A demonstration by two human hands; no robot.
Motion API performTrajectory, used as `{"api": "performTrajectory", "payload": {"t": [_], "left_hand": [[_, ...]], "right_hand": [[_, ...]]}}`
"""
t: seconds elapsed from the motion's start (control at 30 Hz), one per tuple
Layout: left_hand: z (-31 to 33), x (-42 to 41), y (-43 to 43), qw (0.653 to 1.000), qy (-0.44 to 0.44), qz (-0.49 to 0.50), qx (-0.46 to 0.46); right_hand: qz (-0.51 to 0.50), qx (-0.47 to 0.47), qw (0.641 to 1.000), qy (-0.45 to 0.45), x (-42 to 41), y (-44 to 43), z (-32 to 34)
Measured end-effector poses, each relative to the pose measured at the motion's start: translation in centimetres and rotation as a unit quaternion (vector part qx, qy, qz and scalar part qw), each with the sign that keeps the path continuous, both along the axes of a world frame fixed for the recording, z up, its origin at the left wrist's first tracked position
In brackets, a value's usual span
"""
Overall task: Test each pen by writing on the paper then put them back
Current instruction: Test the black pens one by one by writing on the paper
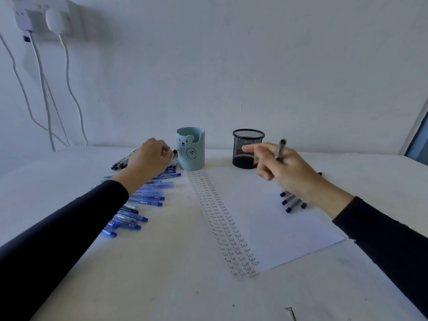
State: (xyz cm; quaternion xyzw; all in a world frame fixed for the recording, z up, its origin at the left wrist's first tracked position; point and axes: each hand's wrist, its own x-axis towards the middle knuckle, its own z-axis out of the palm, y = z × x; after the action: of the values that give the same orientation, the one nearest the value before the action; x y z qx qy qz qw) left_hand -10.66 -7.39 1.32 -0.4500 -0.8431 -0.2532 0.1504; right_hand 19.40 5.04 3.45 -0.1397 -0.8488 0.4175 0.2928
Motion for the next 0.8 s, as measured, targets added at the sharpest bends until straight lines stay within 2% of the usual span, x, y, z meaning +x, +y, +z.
{"api": "performTrajectory", "payload": {"t": [0.1,0.17,0.3,0.37,0.5,0.67,0.8], "left_hand": [[-1.0,3.5,-1.2,0.985,0.003,-0.169,-0.015],[-1.8,5.6,-2.0,0.971,-0.007,-0.231,-0.068],[-2.6,7.4,-2.4,0.959,0.002,-0.231,-0.166],[-2.7,7.6,-2.3,0.956,0.004,-0.223,-0.191],[-3.1,7.6,-2.2,0.955,-0.029,-0.221,-0.197],[-2.9,8.0,-2.3,0.953,-0.045,-0.223,-0.2],[-2.7,8.4,-2.5,0.952,-0.054,-0.225,-0.199]], "right_hand": [[0.051,-0.141,0.989,-0.004,-0.1,-1.4,0.5],[0.049,-0.158,0.985,-0.047,0.1,-2.3,0.3],[0.089,-0.193,0.973,-0.088,1.1,-4.2,-1.4],[0.09,-0.166,0.976,-0.105,1.9,-5.2,-2.2],[0.036,-0.094,0.991,-0.093,3.6,-7.3,-3.9],[-0.016,-0.066,0.994,-0.081,4.7,-8.7,-5.2],[-0.013,-0.069,0.994,-0.083,4.6,-9.0,-5.3]]}}
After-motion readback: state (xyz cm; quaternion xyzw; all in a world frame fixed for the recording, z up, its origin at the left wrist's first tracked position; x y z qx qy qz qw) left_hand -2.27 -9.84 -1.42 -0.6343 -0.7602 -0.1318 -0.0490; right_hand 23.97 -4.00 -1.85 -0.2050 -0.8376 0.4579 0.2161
